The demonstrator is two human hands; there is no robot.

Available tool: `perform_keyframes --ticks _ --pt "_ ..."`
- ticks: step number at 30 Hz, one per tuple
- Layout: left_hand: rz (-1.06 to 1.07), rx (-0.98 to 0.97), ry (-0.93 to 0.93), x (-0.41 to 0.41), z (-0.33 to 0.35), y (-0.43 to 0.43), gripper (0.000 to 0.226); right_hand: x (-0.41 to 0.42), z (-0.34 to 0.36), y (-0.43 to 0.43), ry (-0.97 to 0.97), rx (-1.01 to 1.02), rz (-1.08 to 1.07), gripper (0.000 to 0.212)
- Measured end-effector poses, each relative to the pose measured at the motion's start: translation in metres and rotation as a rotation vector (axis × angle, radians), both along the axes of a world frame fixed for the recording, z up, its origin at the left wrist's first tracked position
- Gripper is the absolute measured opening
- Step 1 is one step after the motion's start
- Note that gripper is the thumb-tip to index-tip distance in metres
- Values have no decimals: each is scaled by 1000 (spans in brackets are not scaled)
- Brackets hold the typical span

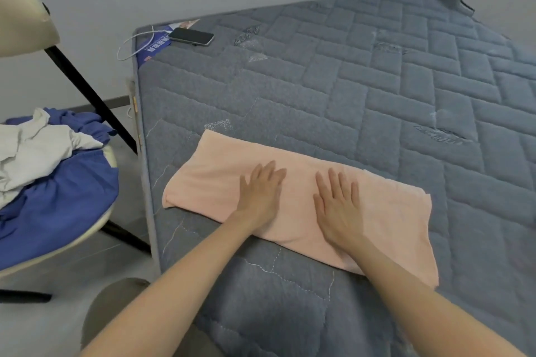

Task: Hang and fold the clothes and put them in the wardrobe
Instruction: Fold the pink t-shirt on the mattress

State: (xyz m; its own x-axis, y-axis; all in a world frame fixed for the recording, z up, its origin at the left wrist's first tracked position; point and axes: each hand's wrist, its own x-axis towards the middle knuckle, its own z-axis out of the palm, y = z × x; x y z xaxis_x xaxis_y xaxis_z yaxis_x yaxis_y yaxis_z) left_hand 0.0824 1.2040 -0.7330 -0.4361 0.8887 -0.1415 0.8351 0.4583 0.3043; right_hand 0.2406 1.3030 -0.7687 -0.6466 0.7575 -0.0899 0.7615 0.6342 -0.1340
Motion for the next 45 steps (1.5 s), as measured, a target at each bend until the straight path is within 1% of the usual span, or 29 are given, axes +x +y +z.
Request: perform_keyframes --ticks 1,3,5,7,9,12,13,15,17,18,20,22,24,26,28,31,33,36,39,43,45 --pt "-20 -90 -56 14 -5 8 46 11 1 7 5 -2 -12 52" --pt "-26 -207 -81 32 -13 22 48 35 5 20 39 -56 -98 51" --pt "1 -256 -66 40 -17 31 49 60 7 31 75 -125 -239 51" --pt "38 -264 -80 42 -20 36 49 82 9 37 30 -131 -327 52" --pt "63 -256 -91 42 -21 40 50 93 11 40 -33 -129 -368 52" --pt "32 -176 -44 44 -21 44 53 95 21 46 49 -90 -417 52" --pt "1 -135 -29 47 -21 46 53 95 24 47 65 -41 -375 51" --pt "-53 -91 -27 57 -23 49 52 94 24 44 42 41 -203 49" --pt "-68 -105 -26 68 -30 49 51 91 17 35 43 -1 -87 49" --pt "-63 -116 -15 72 -35 48 50 91 12 30 52 -47 -88 48" --pt "-42 -99 24 74 -44 42 50 97 2 25 72 -75 -161 49" --pt "-3 -50 58 67 -49 35 50 104 0 27 85 -47 -262 50" --pt "70 -1 79 54 -51 23 50 108 1 29 110 -63 -339 51" --pt "174 28 89 34 -53 7 50 106 4 30 85 -58 -350 51" --pt "290 35 93 8 -55 -12 52 99 8 29 66 -26 -307 51" --pt "439 24 79 -27 -56 -41 55 78 16 27 146 -57 -205 50" --pt "477 25 81 -38 -56 -54 57 57 20 22 175 -95 -133 50" --pt "532 41 30 -47 -52 -65 58 23 28 14 198 -124 -6 49" --pt "618 50 -5 -60 -42 -72 57 -8 34 11 172 -136 94 48" --pt "754 257 12 -77 -24 -100 43 -46 40 3 191 -169 166 44" --pt "814 348 -36 -81 -21 -115 38 -66 42 -7 255 -135 253 39"
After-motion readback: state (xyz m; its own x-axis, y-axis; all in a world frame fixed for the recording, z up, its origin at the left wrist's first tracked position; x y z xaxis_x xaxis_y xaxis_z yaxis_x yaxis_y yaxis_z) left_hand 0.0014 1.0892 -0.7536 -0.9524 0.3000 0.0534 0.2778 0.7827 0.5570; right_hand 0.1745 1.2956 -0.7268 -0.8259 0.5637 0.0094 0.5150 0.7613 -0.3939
